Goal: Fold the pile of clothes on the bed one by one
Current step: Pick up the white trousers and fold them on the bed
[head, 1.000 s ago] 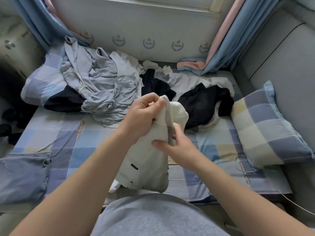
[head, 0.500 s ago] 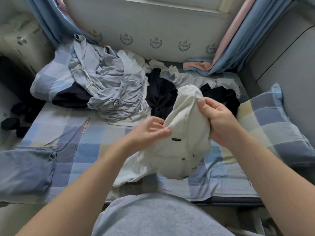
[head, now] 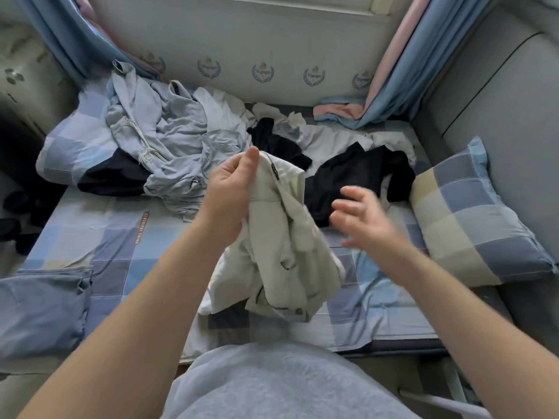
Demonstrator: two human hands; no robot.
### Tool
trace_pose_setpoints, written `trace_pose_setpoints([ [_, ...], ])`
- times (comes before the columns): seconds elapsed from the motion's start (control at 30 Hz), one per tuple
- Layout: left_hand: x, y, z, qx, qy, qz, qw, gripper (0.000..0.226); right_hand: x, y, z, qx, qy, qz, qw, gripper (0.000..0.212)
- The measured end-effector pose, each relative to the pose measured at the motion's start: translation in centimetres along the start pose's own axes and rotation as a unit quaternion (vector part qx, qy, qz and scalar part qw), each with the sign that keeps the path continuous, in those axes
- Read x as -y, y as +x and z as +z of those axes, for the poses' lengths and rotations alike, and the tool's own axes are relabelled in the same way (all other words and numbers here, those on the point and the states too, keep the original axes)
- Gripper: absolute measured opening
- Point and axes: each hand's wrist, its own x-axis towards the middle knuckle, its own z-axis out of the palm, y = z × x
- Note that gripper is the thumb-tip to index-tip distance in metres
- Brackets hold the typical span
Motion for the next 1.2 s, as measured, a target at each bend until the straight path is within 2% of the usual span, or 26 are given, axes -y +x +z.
trace_pose_setpoints([
  [0.03, -0.2, -0.2, 0.5, 0.010, -0.020, -0.020, 1.000, 0.034, -0.5, -0.7, 1.3, 0.055, -0.023, 0.018, 0.998, 0.092],
  [0.07, -0.2, -0.4, 0.9, 0.025, -0.041, -0.041, 0.998, 0.032, -0.9, -1.2, 2.6, 0.101, -0.035, 0.032, 0.994, 0.096],
  [0.1, -0.4, -0.8, 1.4, 0.037, -0.060, -0.062, 0.996, 0.032, -1.2, -1.4, 3.7, 0.127, -0.021, 0.042, 0.991, 0.085],
  [0.13, -0.5, -1.0, 1.8, 0.041, -0.074, -0.080, 0.993, 0.032, -1.6, -1.3, 4.7, 0.138, 0.000, 0.048, 0.989, 0.063],
  [0.2, -1.1, -1.0, 1.9, 0.025, -0.083, -0.100, 0.991, 0.041, -1.8, -0.7, 6.0, 0.117, 0.033, 0.044, 0.992, 0.033],
  [0.27, -1.6, 0.0, 0.8, -0.012, -0.080, -0.099, 0.992, 0.051, -1.6, 0.1, 6.0, 0.073, 0.061, 0.028, 0.995, 0.018],
  [0.37, -1.4, 2.3, -2.7, -0.106, -0.036, -0.068, 0.991, 0.027, -0.3, 1.1, 4.2, 0.037, 0.071, -0.018, 0.997, 0.007],
  [0.43, -0.4, 3.4, -4.9, -0.127, 0.052, -0.058, 0.989, 0.013, 1.0, 1.9, 2.7, -0.007, 0.039, -0.028, 0.999, 0.014],
  [0.5, 0.7, 3.1, -5.4, -0.086, 0.159, -0.054, 0.982, 0.026, 1.8, 2.9, 1.4, -0.055, 0.070, 0.001, 0.996, 0.010],
  [0.57, 1.9, 1.7, -4.4, 0.026, 0.217, -0.054, 0.974, 0.044, 2.8, 3.5, 0.8, -0.064, 0.148, 0.048, 0.986, 0.027],
  [0.63, 3.3, -0.5, -2.2, 0.185, 0.243, -0.077, 0.949, 0.061, 4.2, 3.4, 0.7, -0.026, 0.225, 0.066, 0.972, 0.043],
  [0.67, 4.3, -1.3, -1.1, 0.229, 0.249, -0.079, 0.938, 0.067, 4.9, 3.2, 0.7, 0.003, 0.250, 0.062, 0.966, 0.046],
  [0.7, 5.4, -1.8, -0.1, 0.237, 0.243, -0.064, 0.938, 0.068, 5.6, 3.0, 0.8, 0.032, 0.269, 0.056, 0.961, 0.047],
  [0.83, 7.1, -1.4, 2.2, 0.124, 0.174, 0.014, 0.977, 0.056, 7.6, 2.1, 0.2, 0.110, 0.308, 0.015, 0.945, 0.051],
  [0.9, 6.2, -1.0, 2.1, 0.094, 0.125, 0.008, 0.988, 0.045, 8.0, 1.7, -0.7, 0.111, 0.317, -0.002, 0.942, 0.051],
  [0.97, 5.1, -0.5, 1.5, 0.052, 0.054, -0.033, 0.997, 0.030, 8.0, 1.4, -1.5, 0.102, 0.292, -0.023, 0.951, 0.047],
  [1.07, 3.9, 0.4, 0.3, -0.020, -0.029, -0.096, 0.995, 0.023, 6.1, 1.5, -2.3, 0.013, 0.154, -0.069, 0.986, 0.044],
  [1.1, 3.6, 0.6, 0.0, -0.029, -0.057, -0.106, 0.992, 0.023, 5.0, 1.7, -2.2, -0.019, 0.092, -0.077, 0.993, 0.049],
  [1.13, 3.3, 0.8, -0.3, -0.031, -0.079, -0.111, 0.990, 0.022, 3.8, 1.9, -2.1, -0.036, 0.034, -0.072, 0.996, 0.061],
  [1.2, 2.8, 0.9, -0.4, -0.024, -0.098, -0.119, 0.988, 0.016, 0.9, 2.3, -0.8, -0.012, -0.059, -0.025, 0.998, 0.094],
])
